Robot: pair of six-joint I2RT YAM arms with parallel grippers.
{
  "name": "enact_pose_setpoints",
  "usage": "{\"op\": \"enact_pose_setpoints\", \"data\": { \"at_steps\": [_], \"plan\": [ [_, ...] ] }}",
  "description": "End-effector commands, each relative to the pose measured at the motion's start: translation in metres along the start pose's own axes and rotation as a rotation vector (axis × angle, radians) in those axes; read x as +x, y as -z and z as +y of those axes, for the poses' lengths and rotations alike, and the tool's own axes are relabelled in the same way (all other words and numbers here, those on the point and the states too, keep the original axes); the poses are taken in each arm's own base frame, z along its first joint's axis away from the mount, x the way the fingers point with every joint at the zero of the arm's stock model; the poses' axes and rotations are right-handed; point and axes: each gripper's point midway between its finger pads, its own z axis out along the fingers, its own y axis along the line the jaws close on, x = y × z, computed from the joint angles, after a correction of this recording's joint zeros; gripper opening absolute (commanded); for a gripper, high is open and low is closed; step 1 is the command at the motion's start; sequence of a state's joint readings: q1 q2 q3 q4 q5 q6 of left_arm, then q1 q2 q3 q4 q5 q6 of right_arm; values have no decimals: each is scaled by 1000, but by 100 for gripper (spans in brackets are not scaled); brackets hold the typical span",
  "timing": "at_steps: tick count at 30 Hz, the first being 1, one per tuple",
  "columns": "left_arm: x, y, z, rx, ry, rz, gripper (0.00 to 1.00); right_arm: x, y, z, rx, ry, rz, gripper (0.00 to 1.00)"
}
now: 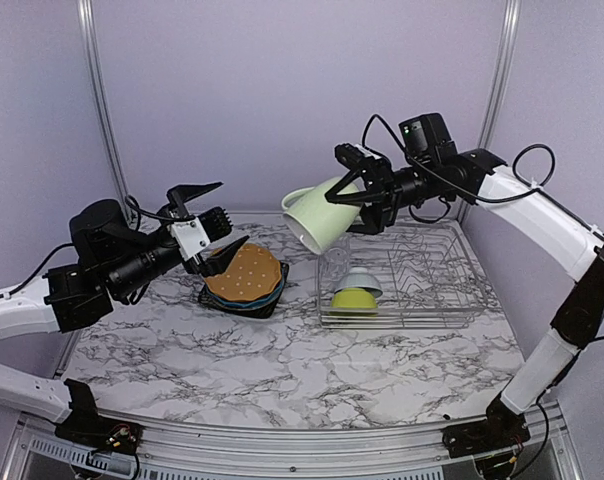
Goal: Unload the mixed dishes from the dish rack
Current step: Pass from the right arm to the left
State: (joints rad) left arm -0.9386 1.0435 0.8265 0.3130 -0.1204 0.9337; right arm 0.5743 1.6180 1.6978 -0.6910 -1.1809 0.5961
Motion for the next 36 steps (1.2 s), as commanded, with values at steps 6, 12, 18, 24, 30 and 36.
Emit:
{"op": "enact_pose_setpoints", "data": {
  "at_steps": [6,12,18,24,30,36],
  "plan": [
    [-13,2,-23,-66,-310,45,85,27,-5,34,-125,54,63,31],
    [-20,-4,-39,-46,-383,44,76,38,-13,37,-140,48,93,31],
    [-24,-7,-56,-18,-460,24,67,45,-22,38,-156,42,118,31],
    [-31,-10,-62,-10,-516,-1,58,50,-33,36,-172,25,142,31],
    [-32,-11,-67,6,-553,-10,48,46,-37,38,-209,9,142,30],
    [-31,-13,-70,17,-569,-10,38,52,-47,36,-223,-10,183,30]
  ]
}}
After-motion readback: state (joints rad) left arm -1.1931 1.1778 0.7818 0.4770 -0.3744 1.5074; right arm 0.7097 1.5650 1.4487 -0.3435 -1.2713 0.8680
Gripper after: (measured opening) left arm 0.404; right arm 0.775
